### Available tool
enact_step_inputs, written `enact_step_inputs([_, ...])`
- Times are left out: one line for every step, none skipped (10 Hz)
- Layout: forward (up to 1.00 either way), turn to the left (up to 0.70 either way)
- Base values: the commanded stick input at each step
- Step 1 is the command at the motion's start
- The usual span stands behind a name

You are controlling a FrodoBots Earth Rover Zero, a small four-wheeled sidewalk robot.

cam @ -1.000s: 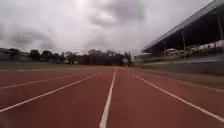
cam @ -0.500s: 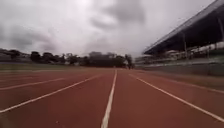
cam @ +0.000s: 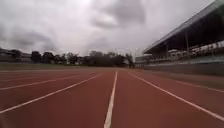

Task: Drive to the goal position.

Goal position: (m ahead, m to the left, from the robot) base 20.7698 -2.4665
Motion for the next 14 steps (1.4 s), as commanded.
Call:
enact_step_inputs([0.70,-0.35])
enact_step_inputs([0.70,-0.35])
enact_step_inputs([0.70,-0.35])
enact_step_inputs([0.70,-0.35])
enact_step_inputs([0.70,-0.35])
enact_step_inputs([0.70,-0.35])
enact_step_inputs([0.70,-0.23])
enact_step_inputs([0.70,-0.35])
enact_step_inputs([0.70,-0.35])
enact_step_inputs([0.70,-0.35])
enact_step_inputs([0.70,-0.35])
enact_step_inputs([0.70,-0.32])
enact_step_inputs([0.70,-0.22])
enact_step_inputs([0.70,0.00])
